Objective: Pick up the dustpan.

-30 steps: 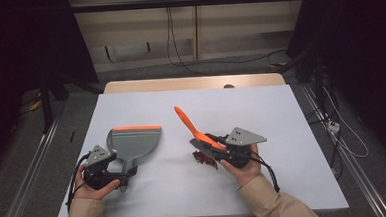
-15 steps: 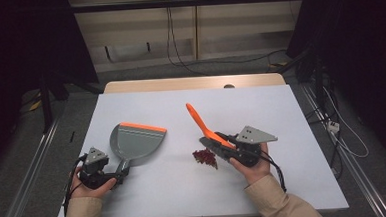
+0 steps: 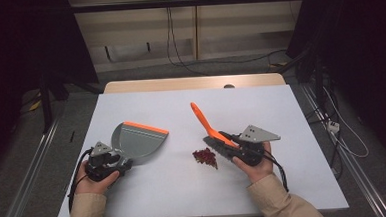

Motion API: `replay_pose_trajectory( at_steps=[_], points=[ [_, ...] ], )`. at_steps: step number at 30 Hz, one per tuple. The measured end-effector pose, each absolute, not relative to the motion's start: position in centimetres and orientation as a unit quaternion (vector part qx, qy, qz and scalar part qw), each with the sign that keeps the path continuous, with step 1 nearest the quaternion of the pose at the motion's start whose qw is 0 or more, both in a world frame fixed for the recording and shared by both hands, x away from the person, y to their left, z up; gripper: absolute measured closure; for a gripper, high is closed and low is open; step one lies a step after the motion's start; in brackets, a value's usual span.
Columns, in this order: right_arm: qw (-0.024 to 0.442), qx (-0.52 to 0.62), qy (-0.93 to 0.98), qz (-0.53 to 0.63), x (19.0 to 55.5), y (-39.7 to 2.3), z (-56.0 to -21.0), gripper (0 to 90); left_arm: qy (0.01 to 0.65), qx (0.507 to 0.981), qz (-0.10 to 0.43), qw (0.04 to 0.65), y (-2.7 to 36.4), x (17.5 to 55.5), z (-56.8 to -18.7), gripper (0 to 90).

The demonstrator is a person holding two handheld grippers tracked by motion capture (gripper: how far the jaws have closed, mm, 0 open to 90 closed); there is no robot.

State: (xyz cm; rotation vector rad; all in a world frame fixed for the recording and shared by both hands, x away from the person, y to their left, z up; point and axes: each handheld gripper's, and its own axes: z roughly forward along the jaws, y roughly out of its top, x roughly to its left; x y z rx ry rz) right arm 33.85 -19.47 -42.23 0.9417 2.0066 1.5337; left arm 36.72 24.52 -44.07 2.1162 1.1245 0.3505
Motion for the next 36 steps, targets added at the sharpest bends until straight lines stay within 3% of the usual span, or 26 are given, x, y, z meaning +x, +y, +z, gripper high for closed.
replay_pose_trajectory(
  at_steps=[3, 6, 12, 25, 36],
  points=[
    [0.22, 0.343, 0.727, 0.553, 33.9, -19.4, -42.3, 71.0, 0.438, 0.82, 0.126, 0.346, 24.3, 37.0, -44.2, 49.5],
    [0.22, 0.343, 0.727, 0.553, 33.9, -19.4, -42.3, 71.0, 0.441, 0.82, 0.136, 0.339, 24.2, 37.1, -44.1, 61.5],
    [0.222, 0.346, 0.725, 0.553, 33.9, -19.5, -42.3, 71.0, 0.45, 0.814, 0.122, 0.346, 24.2, 37.1, -43.8, 62.6],
    [0.227, 0.352, 0.72, 0.554, 34.0, -19.8, -42.2, 71.0, 0.412, 0.825, 0.109, 0.371, 25.4, 35.7, -42.0, 62.8],
    [0.232, 0.371, 0.717, 0.542, 34.7, -19.8, -42.4, 71.1, 0.364, 0.849, 0.064, 0.377, 24.7, 34.2, -41.4, 62.8]
  ],
)
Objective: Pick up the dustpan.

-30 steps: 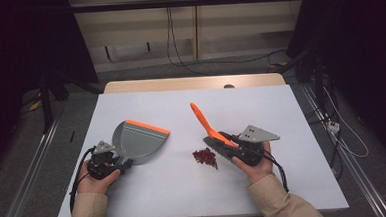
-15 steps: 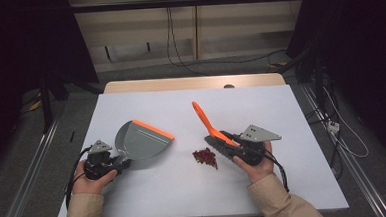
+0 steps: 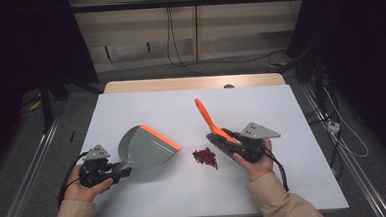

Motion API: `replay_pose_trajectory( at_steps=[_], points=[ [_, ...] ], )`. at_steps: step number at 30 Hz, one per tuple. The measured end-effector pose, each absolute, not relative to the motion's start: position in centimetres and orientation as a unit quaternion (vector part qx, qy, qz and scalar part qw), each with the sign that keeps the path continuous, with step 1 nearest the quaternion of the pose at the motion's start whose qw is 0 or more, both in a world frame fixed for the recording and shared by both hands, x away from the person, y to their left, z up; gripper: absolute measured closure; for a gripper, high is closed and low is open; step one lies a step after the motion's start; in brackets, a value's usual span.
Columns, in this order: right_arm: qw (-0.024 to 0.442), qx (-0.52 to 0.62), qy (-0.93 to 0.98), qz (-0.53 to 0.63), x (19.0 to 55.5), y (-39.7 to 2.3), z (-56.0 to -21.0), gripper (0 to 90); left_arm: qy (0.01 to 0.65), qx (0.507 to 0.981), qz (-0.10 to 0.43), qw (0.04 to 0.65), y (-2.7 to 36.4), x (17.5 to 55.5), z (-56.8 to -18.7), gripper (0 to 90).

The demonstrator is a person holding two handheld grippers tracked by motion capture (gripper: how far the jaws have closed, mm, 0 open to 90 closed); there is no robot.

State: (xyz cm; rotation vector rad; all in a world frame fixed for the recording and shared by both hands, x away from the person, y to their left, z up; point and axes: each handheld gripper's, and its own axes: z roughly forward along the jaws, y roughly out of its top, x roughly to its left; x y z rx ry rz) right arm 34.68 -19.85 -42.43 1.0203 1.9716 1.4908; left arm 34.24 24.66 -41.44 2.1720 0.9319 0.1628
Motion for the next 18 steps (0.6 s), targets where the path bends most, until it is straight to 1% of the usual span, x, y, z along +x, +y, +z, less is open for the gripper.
replay_pose_trajectory(
  at_steps=[18],
  points=[
    [0.244, 0.398, 0.721, 0.512, 35.9, -19.4, -43.0, 71.1, 0.286, 0.887, 0.027, 0.362, 22.0, 32.9, -41.6, 62.7]
  ],
)
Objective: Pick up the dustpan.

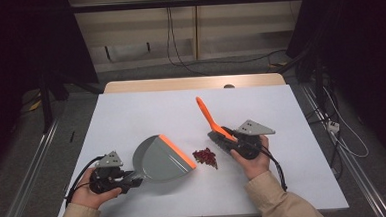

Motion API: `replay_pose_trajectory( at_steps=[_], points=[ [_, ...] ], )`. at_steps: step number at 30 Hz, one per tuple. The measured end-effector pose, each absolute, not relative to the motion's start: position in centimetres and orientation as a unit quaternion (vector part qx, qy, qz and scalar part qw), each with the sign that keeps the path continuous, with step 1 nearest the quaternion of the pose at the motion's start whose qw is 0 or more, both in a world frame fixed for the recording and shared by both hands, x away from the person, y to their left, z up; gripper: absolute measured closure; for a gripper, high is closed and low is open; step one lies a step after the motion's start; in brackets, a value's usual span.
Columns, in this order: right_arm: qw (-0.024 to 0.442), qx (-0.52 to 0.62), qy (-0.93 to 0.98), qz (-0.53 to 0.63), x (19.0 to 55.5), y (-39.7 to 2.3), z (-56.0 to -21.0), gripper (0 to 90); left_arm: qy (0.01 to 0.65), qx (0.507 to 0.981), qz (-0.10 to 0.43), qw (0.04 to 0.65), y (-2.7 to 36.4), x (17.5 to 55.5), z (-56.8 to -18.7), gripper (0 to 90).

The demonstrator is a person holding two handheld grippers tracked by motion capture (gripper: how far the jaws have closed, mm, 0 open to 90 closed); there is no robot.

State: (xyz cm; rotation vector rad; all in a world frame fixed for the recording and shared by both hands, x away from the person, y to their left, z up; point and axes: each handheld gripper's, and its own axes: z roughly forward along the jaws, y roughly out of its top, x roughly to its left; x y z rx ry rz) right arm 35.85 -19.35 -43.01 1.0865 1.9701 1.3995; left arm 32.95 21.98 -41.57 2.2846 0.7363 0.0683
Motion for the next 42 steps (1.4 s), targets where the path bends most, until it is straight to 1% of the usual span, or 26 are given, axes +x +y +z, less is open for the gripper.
replay_pose_trajectory(
  at_steps=[5, 7, 10, 17, 21, 26, 30, 34, 35, 36, 40, 42],
  points=[
    [0.246, 0.399, 0.725, 0.505, 36.2, -19.0, -43.3, 71.1, 0.266, 0.897, 0.023, 0.353, 21.1, 32.7, -41.6, 62.7],
    [0.249, 0.402, 0.726, 0.499, 36.4, -18.8, -43.4, 71.1, 0.262, 0.895, 0.016, 0.36, 20.8, 32.6, -41.6, 62.7],
    [0.249, 0.408, 0.727, 0.494, 36.6, -18.6, -43.5, 71.1, 0.253, 0.901, 0.02, 0.352, 20.6, 32.5, -41.6, 62.7],
    [0.238, 0.409, 0.739, 0.48, 37.1, -18.1, -44.1, 70.8, 0.242, 0.905, 0.009, 0.35, 20.0, 32.3, -41.8, 62.6],
    [0.242, 0.412, 0.746, 0.463, 37.0, -17.9, -43.7, 70.5, 0.241, 0.906, 0.009, 0.348, 19.7, 32.2, -41.9, 62.6],
    [0.248, 0.408, 0.756, 0.448, 36.8, -18.1, -42.9, 64.4, 0.238, 0.907, 0.007, 0.347, 19.7, 32.3, -42.0, 62.6],
    [0.234, 0.411, 0.77, 0.429, 36.6, -18.4, -42.5, 63.9, 0.234, 0.909, 0.009, 0.345, 19.6, 32.3, -42.0, 62.5],
    [0.227, 0.42, 0.782, 0.402, 36.3, -18.8, -42.5, 64.4, 0.235, 0.909, 0.007, 0.343, 19.4, 32.2, -42.0, 62.5],
    [0.226, 0.42, 0.786, 0.394, 36.3, -18.9, -42.5, 68.2, 0.234, 0.91, 0.007, 0.343, 19.4, 32.2, -42.0, 62.5],
    [0.227, 0.417, 0.79, 0.389, 36.3, -19.0, -42.5, 70.1, 0.234, 0.91, 0.006, 0.343, 19.3, 32.2, -42.0, 62.5],
    [0.224, 0.421, 0.79, 0.384, 36.3, -19.0, -42.5, 70.7, 0.229, 0.911, 0.006, 0.342, 19.1, 32.2, -42.1, 62.5],
    [0.234, 0.424, 0.788, 0.381, 36.1, -18.8, -42.5, 70.8, 0.23, 0.911, 0.007, 0.343, 19.1, 32.2, -42.1, 62.5]
  ],
)
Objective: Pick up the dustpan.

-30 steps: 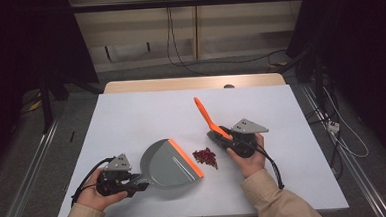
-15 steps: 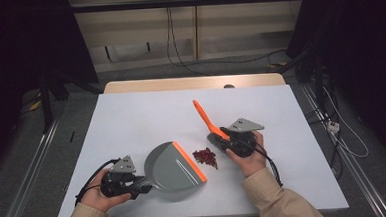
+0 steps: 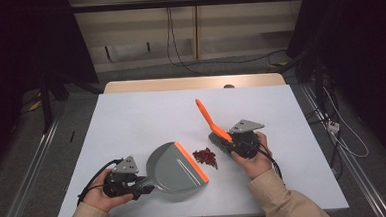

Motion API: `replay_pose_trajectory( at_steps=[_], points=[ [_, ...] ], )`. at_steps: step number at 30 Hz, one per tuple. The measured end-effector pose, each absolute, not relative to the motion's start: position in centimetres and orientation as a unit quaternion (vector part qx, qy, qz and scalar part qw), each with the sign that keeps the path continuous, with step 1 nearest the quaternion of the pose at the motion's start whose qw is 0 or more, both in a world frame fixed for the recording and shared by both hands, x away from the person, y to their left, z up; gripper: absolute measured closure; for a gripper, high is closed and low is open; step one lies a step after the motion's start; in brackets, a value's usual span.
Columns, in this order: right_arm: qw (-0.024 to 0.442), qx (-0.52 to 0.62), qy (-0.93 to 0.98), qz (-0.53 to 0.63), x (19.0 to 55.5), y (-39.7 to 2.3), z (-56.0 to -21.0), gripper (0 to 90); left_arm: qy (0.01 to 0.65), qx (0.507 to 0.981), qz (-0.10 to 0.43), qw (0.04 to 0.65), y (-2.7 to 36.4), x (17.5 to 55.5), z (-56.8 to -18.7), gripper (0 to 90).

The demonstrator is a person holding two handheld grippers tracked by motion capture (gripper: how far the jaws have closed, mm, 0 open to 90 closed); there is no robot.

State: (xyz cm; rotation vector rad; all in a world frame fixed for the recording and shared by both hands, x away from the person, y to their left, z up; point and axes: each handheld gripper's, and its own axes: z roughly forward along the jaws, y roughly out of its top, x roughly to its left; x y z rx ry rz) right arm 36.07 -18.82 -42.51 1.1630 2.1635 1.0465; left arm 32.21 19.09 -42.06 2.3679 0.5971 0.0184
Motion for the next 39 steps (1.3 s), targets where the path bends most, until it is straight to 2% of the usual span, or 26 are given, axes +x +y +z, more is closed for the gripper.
replay_pose_trajectory(
  at_steps=[9, 39],
  points=[
    [0.262, 0.417, 0.78, 0.387, 35.1, -16.9, -43.0, 71.2, 0.233, 0.909, 0.0, 0.346, 19.0, 32.3, -42.2, 62.3],
    [0.264, 0.425, 0.767, 0.402, 34.0, -15.4, -43.4, 71.1, 0.222, 0.914, -0.015, 0.34, 17.8, 31.9, -42.3, 62.0]
  ],
)
